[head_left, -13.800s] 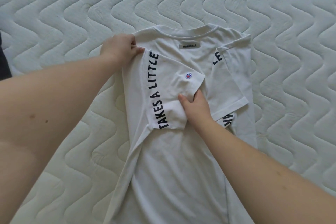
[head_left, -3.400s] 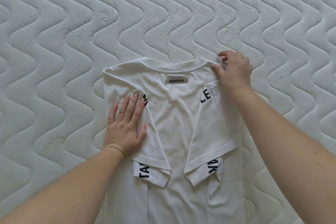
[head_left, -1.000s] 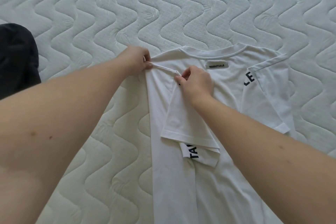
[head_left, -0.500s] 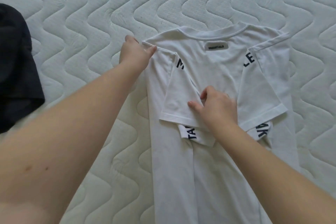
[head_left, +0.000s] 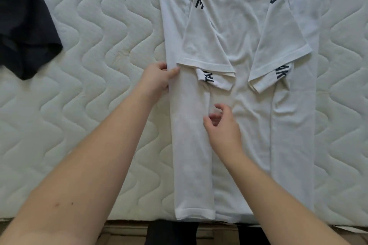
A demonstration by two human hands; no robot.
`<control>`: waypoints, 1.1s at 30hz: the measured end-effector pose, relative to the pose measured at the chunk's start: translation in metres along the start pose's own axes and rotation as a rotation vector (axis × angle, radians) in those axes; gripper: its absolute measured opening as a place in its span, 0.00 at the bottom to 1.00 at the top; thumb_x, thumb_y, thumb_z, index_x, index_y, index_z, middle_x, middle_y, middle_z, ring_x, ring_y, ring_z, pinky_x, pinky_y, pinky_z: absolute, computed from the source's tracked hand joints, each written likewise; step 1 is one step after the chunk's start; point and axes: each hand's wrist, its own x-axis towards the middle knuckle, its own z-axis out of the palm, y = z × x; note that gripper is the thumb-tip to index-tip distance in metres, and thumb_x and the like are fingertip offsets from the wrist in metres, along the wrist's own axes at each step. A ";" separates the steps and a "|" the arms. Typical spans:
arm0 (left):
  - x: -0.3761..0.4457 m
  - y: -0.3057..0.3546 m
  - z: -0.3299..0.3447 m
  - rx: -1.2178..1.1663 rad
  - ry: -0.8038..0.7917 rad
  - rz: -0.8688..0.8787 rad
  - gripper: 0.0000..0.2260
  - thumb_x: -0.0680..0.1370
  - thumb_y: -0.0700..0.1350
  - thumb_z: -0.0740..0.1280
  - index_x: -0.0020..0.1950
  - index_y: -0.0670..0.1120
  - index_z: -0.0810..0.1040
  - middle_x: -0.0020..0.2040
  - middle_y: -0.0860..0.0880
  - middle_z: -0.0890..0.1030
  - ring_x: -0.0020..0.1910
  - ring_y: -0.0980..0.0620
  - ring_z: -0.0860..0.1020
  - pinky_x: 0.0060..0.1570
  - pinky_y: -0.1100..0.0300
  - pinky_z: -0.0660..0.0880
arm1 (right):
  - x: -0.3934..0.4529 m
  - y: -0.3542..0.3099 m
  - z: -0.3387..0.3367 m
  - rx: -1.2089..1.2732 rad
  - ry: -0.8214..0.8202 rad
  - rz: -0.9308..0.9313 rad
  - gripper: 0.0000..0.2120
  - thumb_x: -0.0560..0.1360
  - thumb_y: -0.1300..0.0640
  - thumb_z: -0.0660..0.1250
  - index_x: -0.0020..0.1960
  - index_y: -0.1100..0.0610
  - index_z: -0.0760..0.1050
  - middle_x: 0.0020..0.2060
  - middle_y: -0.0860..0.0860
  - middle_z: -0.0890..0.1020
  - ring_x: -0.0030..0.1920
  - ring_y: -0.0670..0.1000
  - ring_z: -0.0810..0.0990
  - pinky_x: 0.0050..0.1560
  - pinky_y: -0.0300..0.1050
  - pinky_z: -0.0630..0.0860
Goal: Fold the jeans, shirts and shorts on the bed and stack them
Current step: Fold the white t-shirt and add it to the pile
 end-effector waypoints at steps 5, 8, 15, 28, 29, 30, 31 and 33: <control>-0.038 -0.049 0.008 0.013 0.133 -0.034 0.11 0.82 0.46 0.63 0.45 0.45 0.80 0.49 0.36 0.83 0.44 0.46 0.78 0.51 0.43 0.78 | -0.014 0.010 0.009 -0.181 -0.123 0.123 0.14 0.75 0.53 0.67 0.58 0.57 0.76 0.49 0.52 0.83 0.50 0.55 0.80 0.49 0.47 0.75; -0.066 -0.079 0.011 -0.039 0.061 -0.067 0.10 0.80 0.48 0.68 0.51 0.41 0.81 0.47 0.39 0.84 0.41 0.50 0.81 0.43 0.50 0.79 | -0.033 0.026 0.005 -0.303 -0.205 0.124 0.12 0.76 0.51 0.66 0.53 0.58 0.80 0.49 0.55 0.84 0.52 0.58 0.80 0.48 0.47 0.75; -0.134 -0.155 0.026 0.055 0.072 -0.153 0.13 0.81 0.49 0.66 0.54 0.40 0.82 0.50 0.43 0.85 0.48 0.47 0.82 0.50 0.53 0.78 | -0.090 0.071 0.011 -0.092 -0.252 0.162 0.09 0.77 0.51 0.65 0.51 0.55 0.79 0.45 0.51 0.83 0.48 0.53 0.81 0.49 0.50 0.77; -0.217 -0.219 0.050 0.073 -0.016 -0.330 0.19 0.81 0.52 0.64 0.66 0.39 0.77 0.60 0.43 0.81 0.57 0.45 0.79 0.56 0.56 0.74 | -0.135 0.129 0.005 -0.082 -0.466 0.350 0.17 0.82 0.49 0.59 0.62 0.59 0.77 0.54 0.57 0.82 0.53 0.57 0.80 0.56 0.54 0.78; -0.225 -0.223 0.054 0.076 0.014 -0.337 0.19 0.82 0.52 0.64 0.66 0.39 0.77 0.59 0.43 0.80 0.57 0.45 0.78 0.55 0.57 0.73 | -0.138 0.131 0.000 -0.214 -0.478 0.264 0.16 0.81 0.50 0.60 0.61 0.58 0.78 0.53 0.56 0.83 0.51 0.55 0.80 0.52 0.50 0.77; -0.234 -0.228 0.058 0.064 0.031 -0.341 0.19 0.81 0.51 0.64 0.67 0.40 0.76 0.60 0.43 0.80 0.56 0.45 0.78 0.55 0.57 0.73 | -0.142 0.134 -0.006 -0.308 -0.465 0.191 0.14 0.80 0.50 0.62 0.59 0.55 0.79 0.51 0.53 0.83 0.48 0.52 0.79 0.48 0.45 0.75; -0.241 -0.232 0.062 0.043 0.036 -0.350 0.18 0.81 0.50 0.66 0.67 0.41 0.76 0.60 0.44 0.80 0.56 0.45 0.78 0.56 0.55 0.74 | -0.145 0.138 -0.014 -0.348 -0.435 0.148 0.11 0.79 0.49 0.64 0.57 0.52 0.79 0.49 0.49 0.83 0.46 0.49 0.78 0.44 0.43 0.72; -0.253 -0.240 0.068 0.043 0.032 -0.370 0.19 0.79 0.47 0.68 0.69 0.43 0.74 0.61 0.44 0.80 0.57 0.43 0.78 0.60 0.48 0.75 | -0.149 0.145 -0.033 -0.352 -0.336 0.103 0.05 0.78 0.47 0.66 0.51 0.47 0.77 0.42 0.43 0.80 0.43 0.46 0.77 0.38 0.40 0.69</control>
